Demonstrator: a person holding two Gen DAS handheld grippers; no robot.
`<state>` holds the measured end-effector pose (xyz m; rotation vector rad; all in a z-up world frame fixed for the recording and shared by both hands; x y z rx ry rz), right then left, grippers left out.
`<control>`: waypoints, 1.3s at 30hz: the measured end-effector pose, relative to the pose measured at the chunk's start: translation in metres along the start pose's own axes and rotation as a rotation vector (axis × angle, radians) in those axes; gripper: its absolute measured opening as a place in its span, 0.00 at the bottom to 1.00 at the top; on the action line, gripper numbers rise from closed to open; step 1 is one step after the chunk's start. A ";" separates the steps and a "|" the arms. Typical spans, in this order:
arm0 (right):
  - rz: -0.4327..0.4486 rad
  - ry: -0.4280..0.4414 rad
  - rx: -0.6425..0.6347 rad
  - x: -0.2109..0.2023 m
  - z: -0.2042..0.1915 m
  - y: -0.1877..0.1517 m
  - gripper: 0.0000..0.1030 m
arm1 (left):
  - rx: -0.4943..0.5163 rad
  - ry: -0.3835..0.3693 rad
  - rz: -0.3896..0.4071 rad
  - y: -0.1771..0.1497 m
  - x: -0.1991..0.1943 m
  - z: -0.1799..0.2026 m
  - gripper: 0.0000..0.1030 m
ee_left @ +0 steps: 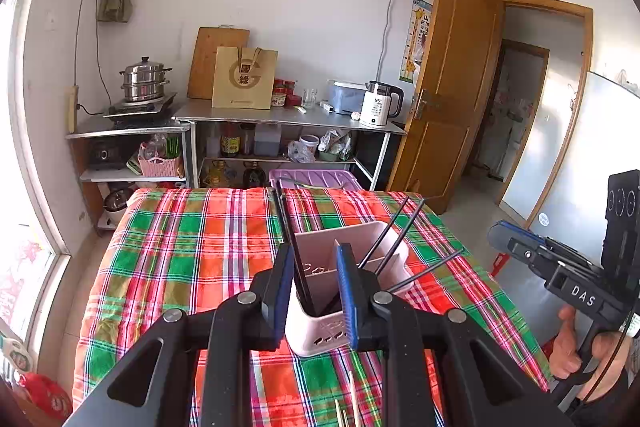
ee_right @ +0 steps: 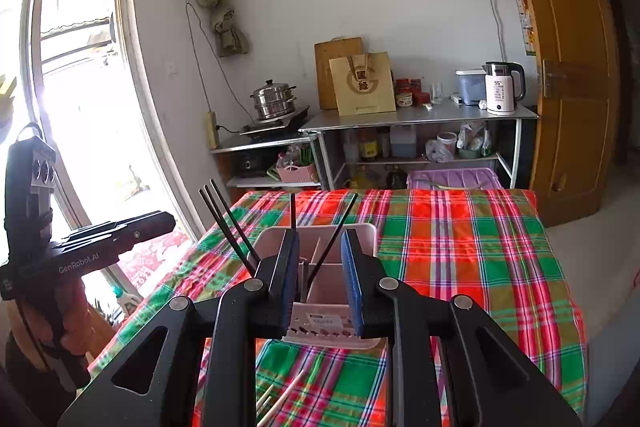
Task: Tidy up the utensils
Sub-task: 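Lower the right tool onto a light wooden chopstick and close while the left tool grasps another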
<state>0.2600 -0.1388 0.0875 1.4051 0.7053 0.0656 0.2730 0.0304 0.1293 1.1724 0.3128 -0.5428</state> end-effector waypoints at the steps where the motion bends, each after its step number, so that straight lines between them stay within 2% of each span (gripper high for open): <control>1: 0.004 -0.002 0.004 -0.005 0.001 -0.002 0.22 | 0.005 -0.002 0.001 -0.006 -0.005 0.000 0.21; 6: -0.003 0.016 0.008 -0.022 -0.006 -0.025 0.22 | 0.032 -0.008 -0.030 -0.048 -0.015 0.001 0.32; 10: -0.068 0.038 0.009 -0.017 -0.016 -0.059 0.22 | 0.040 -0.005 -0.123 -0.098 -0.001 -0.006 0.32; 15: -0.178 0.078 0.028 0.004 -0.027 -0.108 0.22 | 0.003 0.010 -0.275 -0.159 0.030 -0.020 0.32; 20: -0.271 0.104 0.038 0.025 -0.034 -0.144 0.22 | -0.004 0.043 -0.354 -0.197 0.049 -0.032 0.32; 25: -0.323 0.118 0.053 0.040 -0.039 -0.164 0.22 | -0.003 0.071 -0.387 -0.206 0.064 -0.035 0.32; 34: -0.337 0.125 0.080 0.047 -0.036 -0.174 0.22 | 0.004 0.115 -0.421 -0.204 0.099 -0.036 0.32; 39: -0.343 0.127 0.083 0.050 -0.036 -0.175 0.22 | 0.055 0.139 -0.396 -0.202 0.106 -0.036 0.32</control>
Point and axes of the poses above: each gripper's, at about its wrist camera, not at the fingertips, and x roughly the way its jaws point, z to its right, y to its top, the point moved 7 cm from there along x, roughly the way its jaws point, and after that the axes turned 14 degrees about -x, right-handed, at the moved point
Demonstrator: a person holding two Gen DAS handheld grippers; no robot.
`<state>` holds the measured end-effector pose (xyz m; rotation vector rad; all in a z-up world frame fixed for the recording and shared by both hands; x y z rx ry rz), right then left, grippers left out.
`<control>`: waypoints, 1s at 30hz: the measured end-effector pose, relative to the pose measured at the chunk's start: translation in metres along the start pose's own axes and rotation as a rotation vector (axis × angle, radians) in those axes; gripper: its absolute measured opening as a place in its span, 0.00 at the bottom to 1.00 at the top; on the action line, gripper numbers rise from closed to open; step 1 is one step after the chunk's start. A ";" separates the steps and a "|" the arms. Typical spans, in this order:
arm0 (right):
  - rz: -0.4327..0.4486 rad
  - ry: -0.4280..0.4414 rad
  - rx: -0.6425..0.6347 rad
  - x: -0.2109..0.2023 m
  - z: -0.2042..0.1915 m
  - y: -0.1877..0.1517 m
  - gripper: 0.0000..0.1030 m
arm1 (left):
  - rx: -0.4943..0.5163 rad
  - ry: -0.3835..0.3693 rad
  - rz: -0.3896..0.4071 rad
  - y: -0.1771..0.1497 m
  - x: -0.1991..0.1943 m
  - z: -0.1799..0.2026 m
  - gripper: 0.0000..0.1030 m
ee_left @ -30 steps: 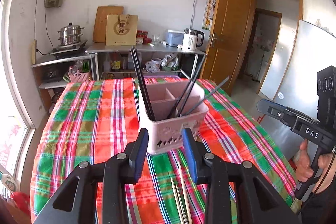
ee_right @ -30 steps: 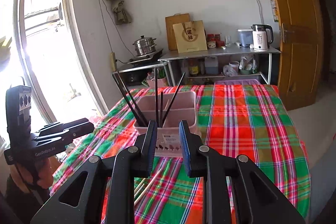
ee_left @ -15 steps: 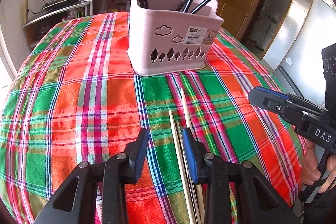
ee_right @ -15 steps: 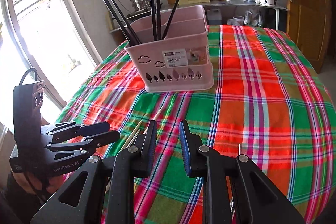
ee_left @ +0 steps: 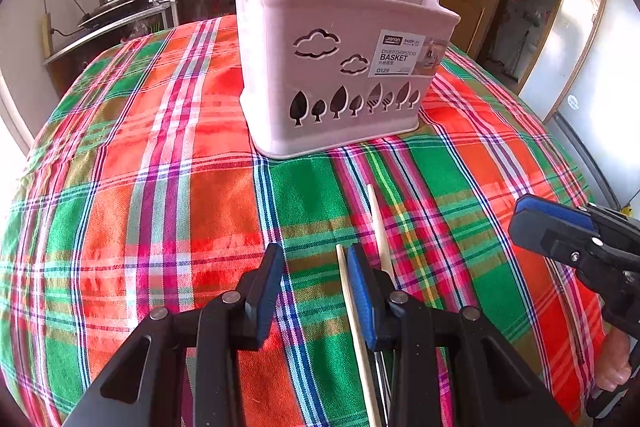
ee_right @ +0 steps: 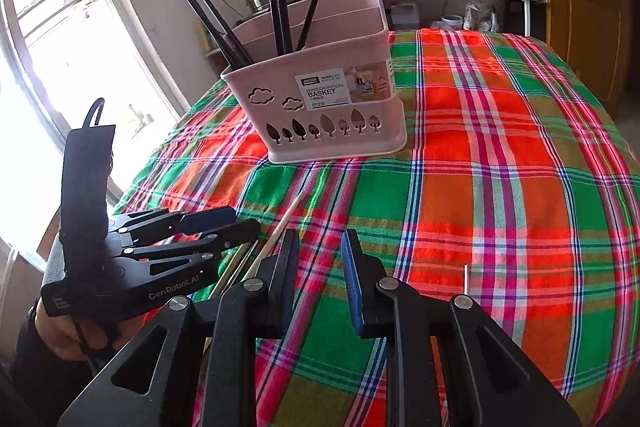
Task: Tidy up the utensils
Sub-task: 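Lower the right tool onto a light wooden chopstick and close while the left tool grasps another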
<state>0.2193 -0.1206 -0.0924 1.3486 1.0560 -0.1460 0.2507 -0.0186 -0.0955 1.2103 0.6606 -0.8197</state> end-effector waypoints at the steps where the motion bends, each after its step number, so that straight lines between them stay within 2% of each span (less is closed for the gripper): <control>1: -0.003 0.000 -0.001 0.001 0.000 0.001 0.22 | 0.004 -0.003 0.004 -0.001 0.000 -0.001 0.32; 6: -0.013 0.008 -0.007 0.008 -0.004 0.000 0.22 | -0.008 0.003 0.020 -0.001 -0.005 -0.015 0.35; 10: -0.026 0.016 -0.012 0.014 -0.008 -0.001 0.22 | -0.004 0.081 0.032 0.001 -0.008 -0.032 0.35; 14: -0.045 0.020 -0.033 0.022 -0.016 0.001 0.22 | -0.034 0.089 0.021 -0.001 -0.015 -0.045 0.35; 19: -0.063 0.036 -0.045 0.036 -0.026 0.006 0.22 | -0.082 -0.012 0.023 -0.005 -0.032 -0.043 0.35; 28: -0.147 0.013 -0.075 0.076 -0.039 0.009 0.22 | -0.108 -0.024 0.034 -0.009 -0.042 -0.051 0.34; 30: -0.144 -0.006 -0.100 0.077 -0.042 0.010 0.21 | -0.115 -0.031 0.030 -0.010 -0.043 -0.053 0.34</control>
Point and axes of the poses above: each gripper's, at about its wrist camera, not at the fingertips, and x roughly the way its jaws point, z to its right, y to its top, the point moved 7 cm from there along x, roughly the way its jaws point, and after that the axes turned 14 degrees about -x, right-handed, at the moved point
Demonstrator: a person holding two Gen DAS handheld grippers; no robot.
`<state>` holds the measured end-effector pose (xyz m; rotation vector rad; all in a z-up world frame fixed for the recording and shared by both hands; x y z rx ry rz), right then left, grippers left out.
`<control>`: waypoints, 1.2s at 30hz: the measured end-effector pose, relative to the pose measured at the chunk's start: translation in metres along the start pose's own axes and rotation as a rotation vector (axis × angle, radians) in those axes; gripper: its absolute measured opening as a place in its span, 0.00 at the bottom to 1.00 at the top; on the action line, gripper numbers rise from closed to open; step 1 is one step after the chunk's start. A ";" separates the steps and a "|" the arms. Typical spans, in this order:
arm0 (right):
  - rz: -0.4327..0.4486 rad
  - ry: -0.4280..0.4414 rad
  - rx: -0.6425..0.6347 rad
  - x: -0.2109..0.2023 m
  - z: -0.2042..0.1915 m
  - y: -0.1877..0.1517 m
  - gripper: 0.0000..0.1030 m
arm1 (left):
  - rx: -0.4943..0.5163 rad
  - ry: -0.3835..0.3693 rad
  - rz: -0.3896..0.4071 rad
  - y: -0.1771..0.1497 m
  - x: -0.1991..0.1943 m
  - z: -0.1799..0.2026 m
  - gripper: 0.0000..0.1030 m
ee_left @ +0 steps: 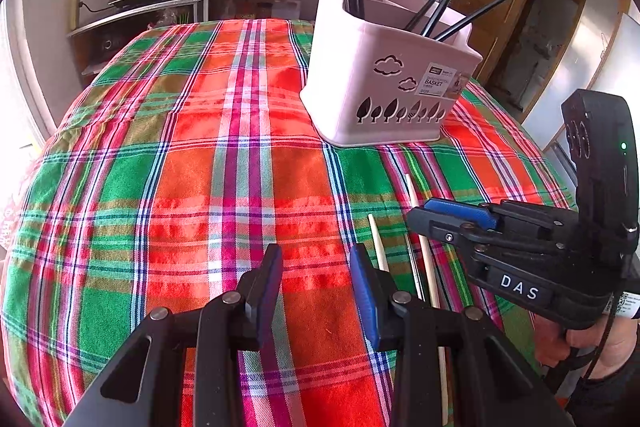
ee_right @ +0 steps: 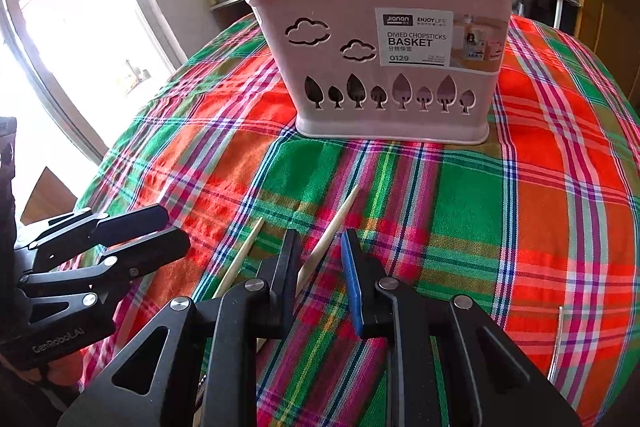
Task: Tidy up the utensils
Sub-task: 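Lower the right tool onto a light wooden chopstick and close while the left tool grasps another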
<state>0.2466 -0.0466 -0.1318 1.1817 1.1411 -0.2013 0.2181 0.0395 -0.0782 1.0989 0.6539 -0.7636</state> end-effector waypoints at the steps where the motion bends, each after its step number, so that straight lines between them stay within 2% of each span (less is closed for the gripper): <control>1: -0.005 -0.012 -0.014 -0.001 -0.001 -0.001 0.14 | -0.002 -0.003 -0.002 -0.001 0.000 0.000 0.34; 2: -0.010 -0.015 -0.029 -0.001 -0.002 -0.002 0.11 | -0.003 -0.008 -0.005 -0.001 0.000 0.000 0.34; 7: -0.024 0.000 -0.075 -0.008 0.000 -0.012 0.09 | 0.005 -0.039 -0.020 -0.008 0.002 0.010 0.34; 13: -0.030 -0.004 -0.065 -0.024 0.016 -0.029 0.09 | 0.037 -0.052 -0.048 -0.015 0.013 0.030 0.35; 15: -0.028 0.000 -0.056 -0.027 0.020 -0.033 0.09 | 0.047 -0.040 -0.074 -0.018 0.020 0.035 0.34; 17: -0.024 0.002 -0.047 -0.030 0.023 -0.036 0.09 | 0.065 -0.012 -0.058 -0.017 0.024 0.038 0.31; 19: -0.021 0.003 -0.043 -0.032 0.025 -0.038 0.09 | 0.082 0.019 -0.052 -0.017 0.027 0.040 0.23; 21: -0.019 0.002 -0.040 -0.033 0.025 -0.039 0.09 | 0.095 0.047 -0.039 -0.015 0.029 0.036 0.08; 24: -0.016 0.004 -0.035 -0.032 0.025 -0.038 0.09 | 0.071 0.038 -0.042 -0.012 0.026 0.026 0.05; 31: -0.038 -0.031 -0.050 -0.030 0.026 -0.034 0.09 | 0.039 0.097 -0.025 -0.008 0.015 -0.003 0.05; 36: -0.067 -0.065 -0.058 -0.022 0.030 -0.025 0.09 | 0.063 0.107 -0.056 -0.001 0.022 0.000 0.06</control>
Point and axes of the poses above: each gripper's, at about its wrist camera, not at the fingertips, and x roughly the way its jaws point, z to its right, y to its top, the point moved 7 cm from there along x, roughly the way its jaws point, and after that the axes turned 14 degrees about -x, right-handed, at the moved point
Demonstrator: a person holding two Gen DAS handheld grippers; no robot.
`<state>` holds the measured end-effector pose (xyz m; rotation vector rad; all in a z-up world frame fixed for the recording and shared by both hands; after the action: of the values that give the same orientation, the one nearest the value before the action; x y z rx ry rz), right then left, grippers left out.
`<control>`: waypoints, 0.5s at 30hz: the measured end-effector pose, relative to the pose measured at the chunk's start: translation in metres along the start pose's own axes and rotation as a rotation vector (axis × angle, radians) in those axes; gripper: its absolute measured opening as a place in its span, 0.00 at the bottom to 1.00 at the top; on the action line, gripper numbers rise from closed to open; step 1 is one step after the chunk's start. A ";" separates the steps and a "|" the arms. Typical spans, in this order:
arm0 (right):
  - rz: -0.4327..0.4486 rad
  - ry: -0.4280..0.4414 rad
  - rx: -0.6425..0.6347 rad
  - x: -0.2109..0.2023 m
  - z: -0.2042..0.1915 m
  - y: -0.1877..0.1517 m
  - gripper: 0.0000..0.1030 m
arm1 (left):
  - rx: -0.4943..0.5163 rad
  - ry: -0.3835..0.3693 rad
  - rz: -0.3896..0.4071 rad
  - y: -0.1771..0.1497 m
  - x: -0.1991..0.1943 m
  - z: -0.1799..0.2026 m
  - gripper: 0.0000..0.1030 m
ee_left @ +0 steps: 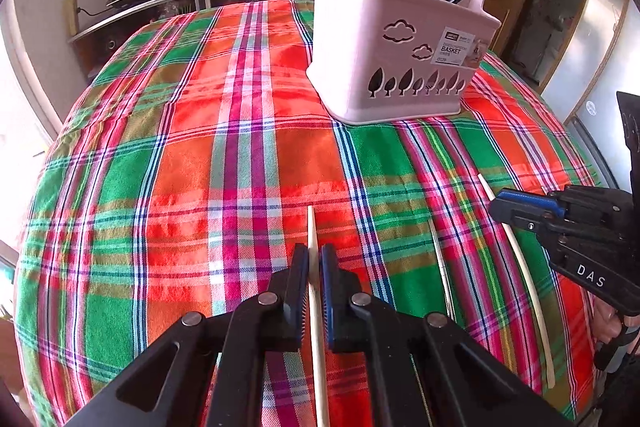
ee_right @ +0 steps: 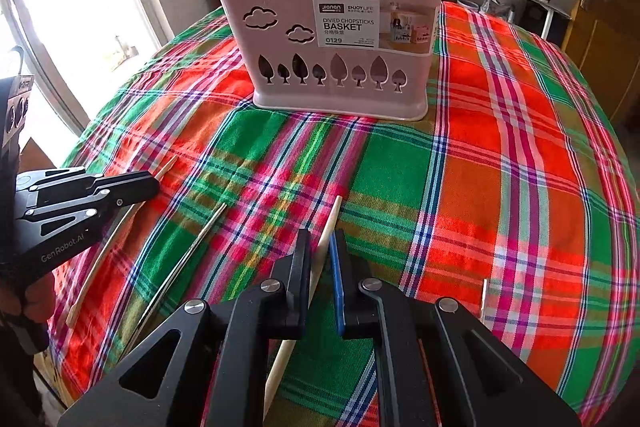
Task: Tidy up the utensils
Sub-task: 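Lower the right tool onto a light wooden chopstick and close while the left tool grasps another, then carry the right tool's wooden chopstick into the basket and open while the left tool releases its own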
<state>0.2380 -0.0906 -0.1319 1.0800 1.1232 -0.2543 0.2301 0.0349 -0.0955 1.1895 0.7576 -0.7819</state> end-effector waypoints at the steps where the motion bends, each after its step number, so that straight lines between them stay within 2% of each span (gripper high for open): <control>1: -0.005 -0.005 -0.001 0.002 0.000 0.001 0.09 | 0.013 0.004 -0.003 0.002 0.002 0.002 0.06; 9: -0.023 -0.034 -0.026 0.007 -0.003 0.007 0.08 | 0.083 0.039 0.010 0.008 0.011 0.015 0.06; 15: 0.009 -0.009 -0.024 -0.003 -0.007 0.013 0.05 | 0.065 0.019 0.018 0.013 0.004 0.017 0.04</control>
<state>0.2406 -0.0793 -0.1221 1.0617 1.1107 -0.2383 0.2451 0.0205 -0.0886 1.2621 0.7409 -0.7862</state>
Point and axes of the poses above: each gripper's, at about its wrist camera, not at the fingertips, and x roughly the way its jaws point, z to its right, y to its top, the point moved 7 cm from there along x, roughly the way its jaws point, and after that the axes turned 14 degrees about -x, right-handed, at the moved point
